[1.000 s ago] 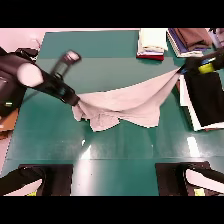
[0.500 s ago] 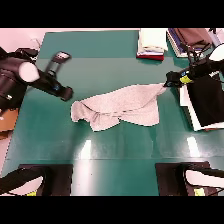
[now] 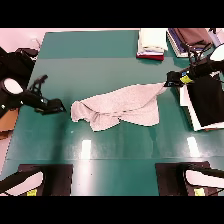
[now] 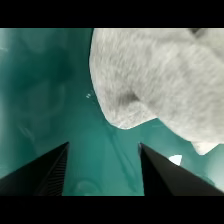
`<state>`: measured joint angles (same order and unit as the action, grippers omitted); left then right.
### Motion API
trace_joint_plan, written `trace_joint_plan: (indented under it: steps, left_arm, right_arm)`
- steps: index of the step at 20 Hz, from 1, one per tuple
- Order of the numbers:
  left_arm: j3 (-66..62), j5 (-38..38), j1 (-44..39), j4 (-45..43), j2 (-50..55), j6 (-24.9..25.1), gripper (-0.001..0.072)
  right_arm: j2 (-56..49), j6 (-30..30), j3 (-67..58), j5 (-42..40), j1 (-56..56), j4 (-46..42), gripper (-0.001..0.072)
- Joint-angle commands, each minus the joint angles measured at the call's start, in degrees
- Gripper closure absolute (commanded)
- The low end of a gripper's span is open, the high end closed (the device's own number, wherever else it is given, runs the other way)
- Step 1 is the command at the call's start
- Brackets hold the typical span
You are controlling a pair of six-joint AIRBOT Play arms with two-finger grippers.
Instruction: Fold the shirts.
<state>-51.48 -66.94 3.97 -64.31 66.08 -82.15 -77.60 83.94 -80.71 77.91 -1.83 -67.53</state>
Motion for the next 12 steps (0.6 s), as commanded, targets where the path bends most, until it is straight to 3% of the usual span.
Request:
trace_joint_plan:
  steps: [1, 2, 3, 9, 12]
  left_arm:
    - [9.5, 7.0, 1.0, 10.3, 0.0, 3.8, 0.0189]
    - [10.8, 8.1, 1.0, 12.0, 0.0, 4.9, 0.0189]
    - [11.8, 8.9, 1.0, 12.8, 0.0, 5.4, 0.0189]
    - [13.7, 13.2, 1.0, 14.2, 0.5, 6.2, 0.019]
    - [13.7, 16.9, -2.8, 15.0, 2.1, 6.2, 0.019]
  right_arm:
    - [0.1, 0.0, 0.0, -1.2, -0.2, 0.0, 0.0661]
    - [0.2, 0.0, 0.0, -2.4, -0.7, 0.2, 0.0484]
    - [0.5, 0.0, 0.0, -3.4, -1.3, 0.6, 0.0359]
    - [5.0, 0.1, 0.0, -5.9, -2.8, 0.5, 0.0355]
    - [6.1, 0.1, 0.0, -5.8, -2.8, 0.5, 0.0355]
